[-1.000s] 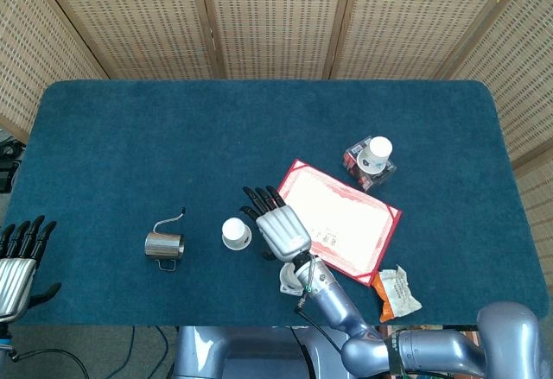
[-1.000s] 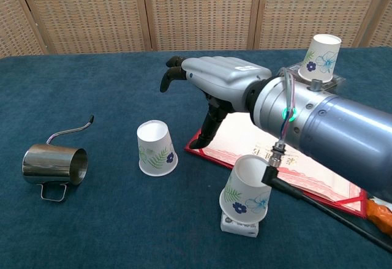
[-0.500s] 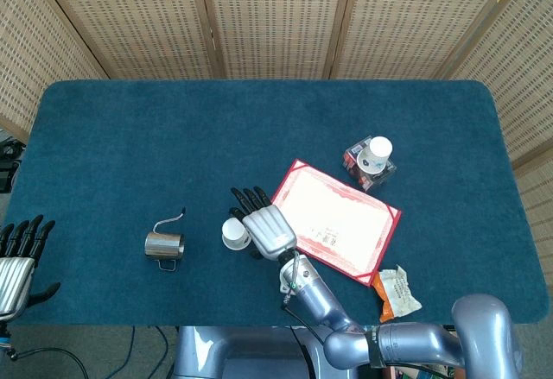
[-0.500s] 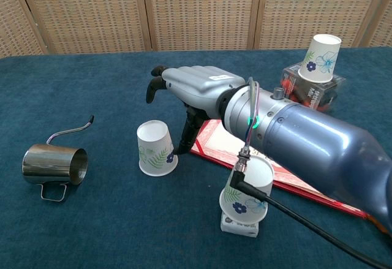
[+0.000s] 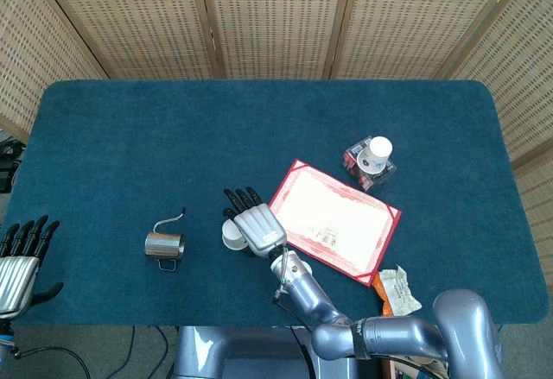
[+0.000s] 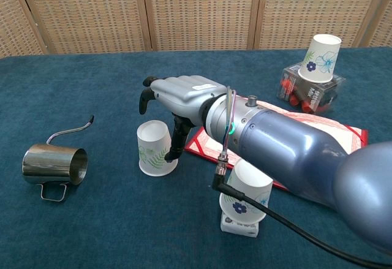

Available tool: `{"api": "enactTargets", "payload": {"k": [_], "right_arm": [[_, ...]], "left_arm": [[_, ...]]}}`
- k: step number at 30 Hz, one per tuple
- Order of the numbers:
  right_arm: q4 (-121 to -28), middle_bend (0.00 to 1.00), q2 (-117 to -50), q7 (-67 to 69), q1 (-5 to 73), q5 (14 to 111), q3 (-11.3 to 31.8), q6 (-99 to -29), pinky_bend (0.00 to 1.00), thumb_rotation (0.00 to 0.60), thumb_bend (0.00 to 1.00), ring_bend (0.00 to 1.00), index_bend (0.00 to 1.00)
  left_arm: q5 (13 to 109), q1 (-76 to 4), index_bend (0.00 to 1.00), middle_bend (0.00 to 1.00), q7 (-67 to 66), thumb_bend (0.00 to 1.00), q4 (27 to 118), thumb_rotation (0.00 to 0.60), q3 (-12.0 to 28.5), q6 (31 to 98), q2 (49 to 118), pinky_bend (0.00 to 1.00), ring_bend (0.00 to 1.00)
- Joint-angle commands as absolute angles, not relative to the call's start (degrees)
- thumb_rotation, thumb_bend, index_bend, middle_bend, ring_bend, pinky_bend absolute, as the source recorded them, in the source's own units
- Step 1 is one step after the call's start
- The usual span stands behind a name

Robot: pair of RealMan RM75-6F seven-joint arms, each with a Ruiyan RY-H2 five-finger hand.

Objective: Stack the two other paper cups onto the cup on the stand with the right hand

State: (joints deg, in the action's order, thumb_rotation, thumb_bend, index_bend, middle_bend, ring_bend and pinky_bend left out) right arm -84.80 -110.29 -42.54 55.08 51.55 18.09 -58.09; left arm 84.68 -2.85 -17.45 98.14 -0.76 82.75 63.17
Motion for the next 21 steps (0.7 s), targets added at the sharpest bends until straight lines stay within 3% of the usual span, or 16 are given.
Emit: {"api": "enactTargets", "payload": {"k": [1,12,21], "right_arm": [[-83.9,0.0,-110.8,-42.4,55.9,51.2,18.4,-57.7,0.0,0.6,0.1,0.0,0.29],[-80.5,0.0,-112.2,-41.1,57.3,50.4,18.1,-56.7,0.0,0.6,0.1,0.0,0.31],[-77.1,0.0,-113.9,-38.9,57.9,51.5,17.4,-56.6,0.0,0.6,0.1,0.0,0.39]], "left_arm": [[84.5,-2.9,0.0,0.0,-17.4,0.18,98.1,0.6,-0.7,82.6,63.2,0.0,0.0],[84.7,-3.1,0.0,0.0,-17.5,0.18,98.1,0.6,-0.9,82.4,63.3,0.0,0.0],[85.1,-3.4,0.0,0.0,-17.6,0.18,98.1,0.6,-1.2,82.0,63.5,0.0,0.0]]}}
